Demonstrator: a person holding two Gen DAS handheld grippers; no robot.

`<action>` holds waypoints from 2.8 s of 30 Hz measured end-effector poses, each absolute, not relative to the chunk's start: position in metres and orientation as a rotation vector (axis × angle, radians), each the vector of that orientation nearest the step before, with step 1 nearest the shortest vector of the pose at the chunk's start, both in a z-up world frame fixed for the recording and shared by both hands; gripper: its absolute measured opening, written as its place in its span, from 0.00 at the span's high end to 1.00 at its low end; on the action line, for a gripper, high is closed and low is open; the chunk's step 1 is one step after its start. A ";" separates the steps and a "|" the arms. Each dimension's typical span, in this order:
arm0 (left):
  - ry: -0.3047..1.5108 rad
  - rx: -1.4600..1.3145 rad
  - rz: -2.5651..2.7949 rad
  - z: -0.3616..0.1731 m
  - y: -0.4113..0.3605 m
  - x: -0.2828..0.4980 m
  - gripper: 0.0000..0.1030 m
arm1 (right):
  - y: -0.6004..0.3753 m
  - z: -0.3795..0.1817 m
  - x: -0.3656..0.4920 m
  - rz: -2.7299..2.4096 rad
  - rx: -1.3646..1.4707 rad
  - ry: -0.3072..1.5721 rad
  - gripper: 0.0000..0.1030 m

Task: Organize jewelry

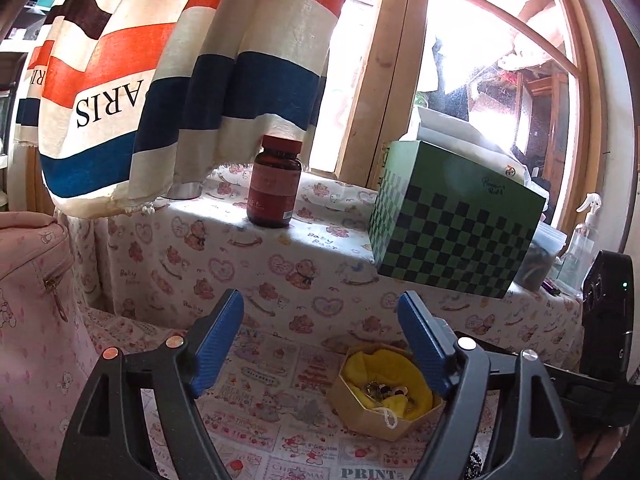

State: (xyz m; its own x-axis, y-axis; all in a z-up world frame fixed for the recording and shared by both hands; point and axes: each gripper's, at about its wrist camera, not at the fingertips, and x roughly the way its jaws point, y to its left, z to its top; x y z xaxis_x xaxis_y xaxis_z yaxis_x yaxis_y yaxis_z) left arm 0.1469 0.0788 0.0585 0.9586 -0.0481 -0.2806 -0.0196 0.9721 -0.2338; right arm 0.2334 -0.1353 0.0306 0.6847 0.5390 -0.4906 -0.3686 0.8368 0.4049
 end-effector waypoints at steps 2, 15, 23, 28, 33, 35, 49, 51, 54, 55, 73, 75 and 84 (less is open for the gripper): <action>0.283 -0.248 -0.020 0.060 0.080 0.145 0.23 | -0.129 0.031 0.237 0.514 0.280 0.646 0.82; 0.270 -0.188 -0.048 0.069 0.057 0.134 0.20 | -0.168 0.046 0.184 0.334 0.134 0.520 0.39; 0.230 -0.101 -0.045 0.077 0.033 0.119 0.16 | -0.209 0.025 0.182 0.245 0.223 0.602 0.27; 0.215 -0.032 -0.040 0.072 0.017 0.118 0.07 | -0.216 0.009 0.191 0.235 0.223 0.648 0.27; 0.233 -0.002 -0.036 0.064 0.007 0.124 0.02 | -0.228 -0.002 0.195 0.212 0.240 0.671 0.27; 0.241 -0.016 -0.031 0.061 0.008 0.125 0.01 | -0.231 -0.004 0.196 0.206 0.246 0.669 0.27; 0.240 -0.019 -0.010 0.052 0.007 0.131 0.01 | -0.220 -0.024 0.202 0.340 0.301 0.781 0.44; 0.244 -0.013 0.011 0.050 0.009 0.134 0.01 | -0.215 -0.035 0.209 0.367 0.325 0.854 0.56; 0.263 -0.052 0.011 0.049 0.016 0.138 0.01 | -0.203 -0.042 0.212 0.318 0.238 0.866 0.63; 0.264 -0.066 0.010 0.049 0.019 0.138 0.01 | -0.200 -0.041 0.212 0.308 0.212 0.859 0.65; 0.269 0.006 0.012 0.053 0.007 0.131 0.01 | -0.164 -0.057 0.221 0.222 0.019 0.924 0.82; 0.258 0.007 -0.001 0.056 0.004 0.128 0.01 | -0.164 -0.056 0.220 0.225 0.017 0.921 0.82; 0.262 0.007 -0.004 0.056 0.003 0.127 0.01 | -0.158 -0.057 0.220 0.212 -0.004 0.927 0.87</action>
